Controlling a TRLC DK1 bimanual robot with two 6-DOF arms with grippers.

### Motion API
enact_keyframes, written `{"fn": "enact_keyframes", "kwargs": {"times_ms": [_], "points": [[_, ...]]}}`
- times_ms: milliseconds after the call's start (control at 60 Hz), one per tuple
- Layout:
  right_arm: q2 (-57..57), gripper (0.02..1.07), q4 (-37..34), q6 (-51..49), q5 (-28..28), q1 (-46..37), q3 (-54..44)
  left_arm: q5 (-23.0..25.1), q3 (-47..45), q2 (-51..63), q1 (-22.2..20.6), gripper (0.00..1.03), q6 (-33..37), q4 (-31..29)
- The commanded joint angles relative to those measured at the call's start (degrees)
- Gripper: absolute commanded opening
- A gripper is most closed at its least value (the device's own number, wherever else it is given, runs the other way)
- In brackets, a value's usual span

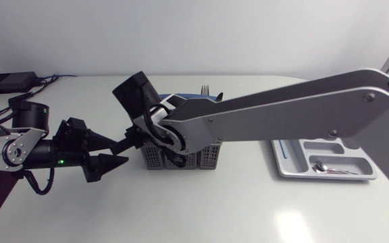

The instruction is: Unload the cutlery basket into the drawer organizer.

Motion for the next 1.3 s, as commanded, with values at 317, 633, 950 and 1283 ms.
{"fn": "enact_keyframes", "kwargs": {"times_ms": [317, 633, 950, 1283], "points": [[-4.64, 0.08, 1.20, -0.73, -2.60, 0.46, -2.48, 0.19, -0.32, -0.31, 0.01, 0.81, 1.04, -0.88], [-8.42, 0.08, 1.02, -0.90, -4.09, 0.90, -2.75, 0.19, -0.40, -1.36, -0.43, 0.81, 0.95, -1.58], [-11.59, 0.08, 0.40, -1.43, -4.80, 1.25, -3.19, 0.19, -0.40, -1.80, -1.40, 0.80, 0.86, -2.46], [-16.51, 0.08, -2.67, -1.34, -7.17, 1.69, -2.66, -0.51, -0.23, -1.80, -1.48, 0.81, 0.77, -2.55]]}}
